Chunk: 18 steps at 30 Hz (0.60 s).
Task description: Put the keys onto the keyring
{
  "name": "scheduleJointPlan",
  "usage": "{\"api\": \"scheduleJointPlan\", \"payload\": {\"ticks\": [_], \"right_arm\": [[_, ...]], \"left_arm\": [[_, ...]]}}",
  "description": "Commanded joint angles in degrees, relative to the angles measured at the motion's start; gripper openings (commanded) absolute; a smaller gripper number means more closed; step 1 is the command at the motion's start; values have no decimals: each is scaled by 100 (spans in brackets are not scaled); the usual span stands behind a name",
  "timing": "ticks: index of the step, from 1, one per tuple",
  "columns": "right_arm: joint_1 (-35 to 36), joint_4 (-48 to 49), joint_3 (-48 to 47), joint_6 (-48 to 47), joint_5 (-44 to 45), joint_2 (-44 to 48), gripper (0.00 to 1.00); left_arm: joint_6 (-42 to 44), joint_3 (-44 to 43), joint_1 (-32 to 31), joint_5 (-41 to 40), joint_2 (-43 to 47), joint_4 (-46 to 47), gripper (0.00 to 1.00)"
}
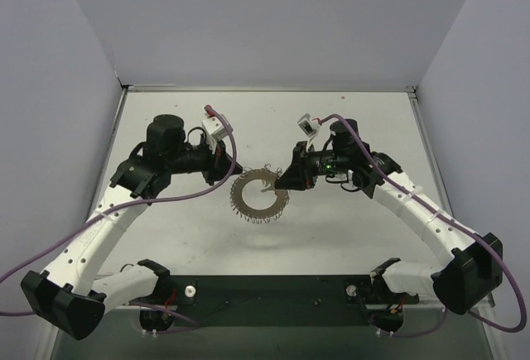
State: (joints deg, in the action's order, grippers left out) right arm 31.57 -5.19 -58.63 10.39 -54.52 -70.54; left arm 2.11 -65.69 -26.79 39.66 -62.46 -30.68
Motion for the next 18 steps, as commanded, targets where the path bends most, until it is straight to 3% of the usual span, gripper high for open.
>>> {"api": "scheduleJointPlan", "payload": {"ticks": [1, 6, 9, 18], "right_arm": [[42, 176, -219, 7, -103, -82, 8], [42, 185, -140, -81, 64, 23, 45], [33, 176, -96, -177, 205, 146, 57], [68, 229, -69, -266, 363, 181, 68]], "left_arm": [[281, -383, -187, -63, 14, 176, 0], [299, -304, -248, -169, 111, 317, 0], [360, -269, -309, -248, 128, 317, 0], [396, -102, -380, -546, 32, 273, 0]]}}
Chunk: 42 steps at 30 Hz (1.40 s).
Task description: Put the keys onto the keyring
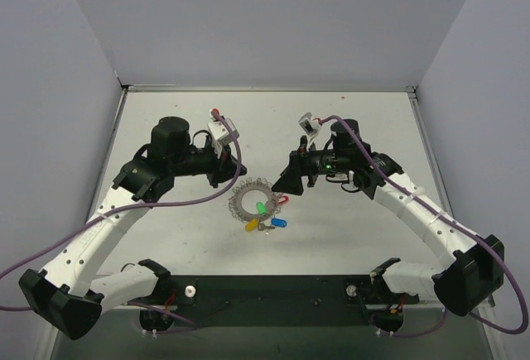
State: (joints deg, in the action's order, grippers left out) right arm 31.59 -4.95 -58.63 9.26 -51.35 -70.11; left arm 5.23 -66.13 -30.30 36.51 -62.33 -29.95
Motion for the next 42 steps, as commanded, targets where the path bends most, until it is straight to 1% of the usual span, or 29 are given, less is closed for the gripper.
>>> {"api": "scheduleJointPlan", "payload": {"ticks": [1, 4, 5, 7, 8, 12, 14, 15, 16, 17, 19, 20, 23, 28, 32, 36, 39, 42], "right_arm": [[118, 188, -69, -187, 186, 129, 69], [337, -58, -157, -414, 546, 41, 71], [417, -259, -244, -494, 887, -46, 72], [627, -470, -324, -583, 1205, -161, 72], [672, -498, -342, -626, 1520, -283, 73], [796, -524, -421, -487, 2180, -661, 73], [778, -533, -465, -399, 2366, -933, 74], [778, -542, -517, -311, 2523, -1030, 74], [778, -551, -553, -267, 2612, -1127, 74], [752, -577, -596, -206, 2700, -1346, 74], [734, -665, -771, -47, 2998, -1575, 74], [734, -726, -860, 5, 3113, -1811, 74], [673, -876, -1176, 164, 3473, -2268, 74], [611, -990, -1563, 287, 3606, -2928, 73], [611, -1025, -1853, 322, 3589, -3193, 72], [602, -1192, -2073, 305, 3588, -3395, 70], [567, -1350, -2039, 349, 3659, -3448, 69], [515, -1438, -1968, 401, 3641, -3475, 65]], "left_arm": [[13, -15, -28, -276, -16, 218, 0], [-302, 91, -28, -548, -113, 358, 0], [-347, 152, -28, -618, -148, 350, 0], [-496, 214, -28, -829, -262, 367, 0], [-689, 293, -19, -1082, -306, 350, 0], [-1120, 504, 7, -1699, -604, 385, 0], [-1401, 574, 33, -2032, -728, 385, 13], [-1533, 705, 77, -2156, -842, 463, 21], [-1821, 794, 103, -2218, -904, 534, 37], [-1937, 890, 139, -2245, -956, 622, 44], [-2314, 1119, 261, -2394, -1115, 824, 53], [-2386, 1163, 297, -2481, -1167, 894, 60], [-2606, 1278, 586, -2605, -1387, 1026, 67], [-2914, 1444, 1087, -2342, -1765, 1439, 68], [-3037, 1594, 1290, -2097, -1967, 1668, 68], [-3081, 1805, 1352, -2017, -1994, 1896, 68], [-3064, 1832, 1396, -1981, -2038, 1906, 68], [-3028, 1814, 1413, -1972, -2055, 1897, 68]]}}
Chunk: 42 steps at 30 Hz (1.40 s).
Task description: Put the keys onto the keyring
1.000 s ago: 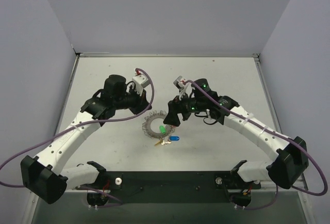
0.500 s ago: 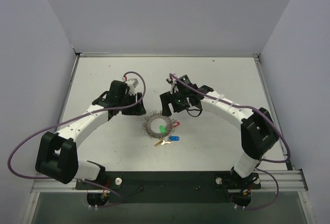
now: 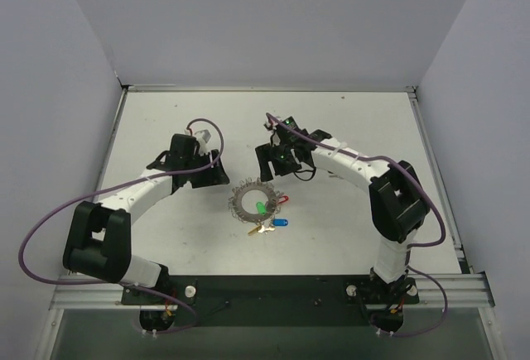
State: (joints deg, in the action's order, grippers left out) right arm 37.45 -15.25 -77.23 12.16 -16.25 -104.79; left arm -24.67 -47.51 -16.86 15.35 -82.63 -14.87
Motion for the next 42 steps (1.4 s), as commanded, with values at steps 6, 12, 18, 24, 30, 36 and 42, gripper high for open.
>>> {"api": "scheduleJointPlan", "payload": {"ticks": [6, 12, 18, 24, 30, 36, 42], "right_arm": [[-142, -611, 103, 163, 26, 29, 61], [-203, -655, 156, 216, -203, -76, 58], [-493, -506, 313, 330, -686, -138, 56], [-695, -374, 437, 436, -932, -68, 55], [-739, -286, 472, 480, -1012, -103, 53], [-748, -251, 385, 498, -1108, -182, 50], [-660, -286, 87, 515, -977, -296, 47]], "left_arm": [[23, -83, 60, 231, -78, 397, 68], [181, -101, 8, 328, -43, 389, 67], [778, -294, -852, 118, 159, 529, 66], [806, -470, -1311, 248, -86, 1074, 65], [665, -839, -1425, 337, -578, 1215, 63], [481, -1304, -1522, 161, -1053, 987, 59], [322, -1498, -1478, -330, -1185, 556, 58]]}}
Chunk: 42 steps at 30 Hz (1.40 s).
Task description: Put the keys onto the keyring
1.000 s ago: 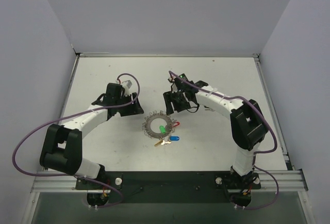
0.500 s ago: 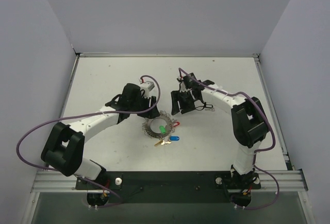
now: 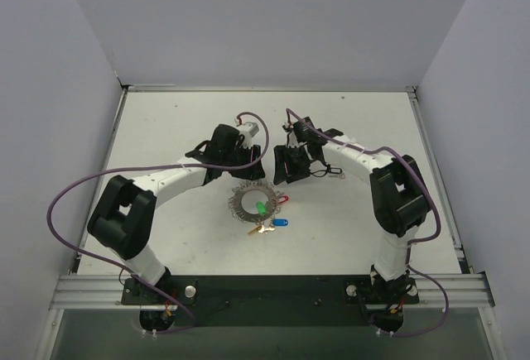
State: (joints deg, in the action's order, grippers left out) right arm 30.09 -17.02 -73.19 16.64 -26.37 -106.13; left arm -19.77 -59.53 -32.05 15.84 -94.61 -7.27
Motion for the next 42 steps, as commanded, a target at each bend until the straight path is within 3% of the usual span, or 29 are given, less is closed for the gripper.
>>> {"api": "scheduleJointPlan", "payload": {"ticks": [1, 13, 22, 42], "right_arm": [[102, -135, -380, 67, 70, -224, 46], [621, -741, -1470, -179, 825, -1050, 41], [946, -1418, -2077, -364, 1600, -1437, 40], [1043, -1489, -2305, -381, 1442, -1727, 31]], "left_arm": [[-168, -288, 59, -388, 13, -240, 58], [-185, 309, 866, -274, 575, -407, 58], [-97, 468, 1026, -239, 724, -442, 58], [-62, 504, 1043, -133, 646, -451, 57]]}}
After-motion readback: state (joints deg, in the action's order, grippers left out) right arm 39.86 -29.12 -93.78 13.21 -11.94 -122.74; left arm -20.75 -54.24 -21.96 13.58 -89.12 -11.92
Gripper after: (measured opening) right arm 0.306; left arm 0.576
